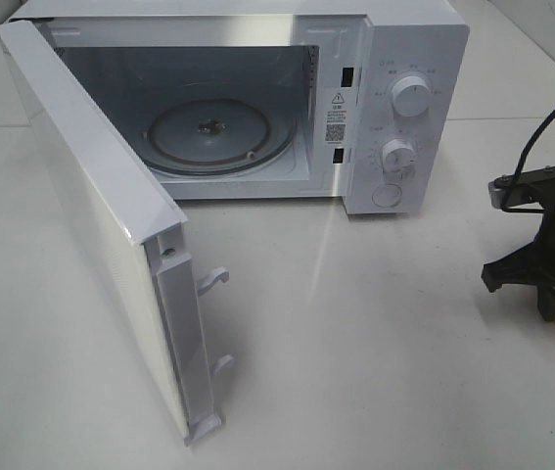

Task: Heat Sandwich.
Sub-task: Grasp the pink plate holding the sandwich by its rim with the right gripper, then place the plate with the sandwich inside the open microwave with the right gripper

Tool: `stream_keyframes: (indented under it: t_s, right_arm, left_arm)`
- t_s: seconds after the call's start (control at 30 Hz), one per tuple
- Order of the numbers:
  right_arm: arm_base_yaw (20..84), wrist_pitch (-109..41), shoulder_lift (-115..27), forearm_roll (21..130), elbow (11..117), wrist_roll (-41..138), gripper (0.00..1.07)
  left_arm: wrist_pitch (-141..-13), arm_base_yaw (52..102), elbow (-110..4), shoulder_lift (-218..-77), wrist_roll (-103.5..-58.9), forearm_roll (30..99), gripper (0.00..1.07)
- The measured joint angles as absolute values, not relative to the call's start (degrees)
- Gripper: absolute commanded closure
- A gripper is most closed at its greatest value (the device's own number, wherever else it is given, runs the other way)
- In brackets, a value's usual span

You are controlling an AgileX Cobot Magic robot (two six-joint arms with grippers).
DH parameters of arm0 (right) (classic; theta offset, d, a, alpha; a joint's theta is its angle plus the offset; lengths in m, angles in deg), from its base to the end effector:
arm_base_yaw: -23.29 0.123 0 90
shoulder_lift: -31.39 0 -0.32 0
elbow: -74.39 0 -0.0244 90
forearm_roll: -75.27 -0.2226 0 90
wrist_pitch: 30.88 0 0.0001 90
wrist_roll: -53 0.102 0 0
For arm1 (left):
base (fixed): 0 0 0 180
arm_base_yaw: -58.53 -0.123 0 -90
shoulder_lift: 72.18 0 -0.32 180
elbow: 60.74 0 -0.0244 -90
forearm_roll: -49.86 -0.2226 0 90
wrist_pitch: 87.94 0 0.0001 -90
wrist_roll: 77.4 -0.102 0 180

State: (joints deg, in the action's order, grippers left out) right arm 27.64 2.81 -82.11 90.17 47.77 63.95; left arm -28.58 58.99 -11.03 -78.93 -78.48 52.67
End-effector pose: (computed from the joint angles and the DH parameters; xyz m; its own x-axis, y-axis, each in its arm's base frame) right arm 0.3016 0.0083 0.1611 -0.9876 -0.1017 -0.1196 -0.0840 0.9859 -0.1448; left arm -0.0540 -0.0039 0.2595 -0.4353 -0.0027 -0.9003 0.0433 0.9988 -0.0239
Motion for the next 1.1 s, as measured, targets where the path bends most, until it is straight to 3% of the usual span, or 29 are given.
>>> stream_keyframes:
  t_s: [0.6,1.1]
  right_arm:
    - [27.9,6.1,-82.1,93.1,48.1,65.1,1.07]
    - [32.9,13.1,-77.6,97.8,48.1,68.1,1.07]
  left_arm:
    - [-28.6,59.0,-11.0,-78.9,-78.5,52.7,0.05]
    - [-28.6,59.0,-11.0,-78.9,-78.5,52.7,0.05]
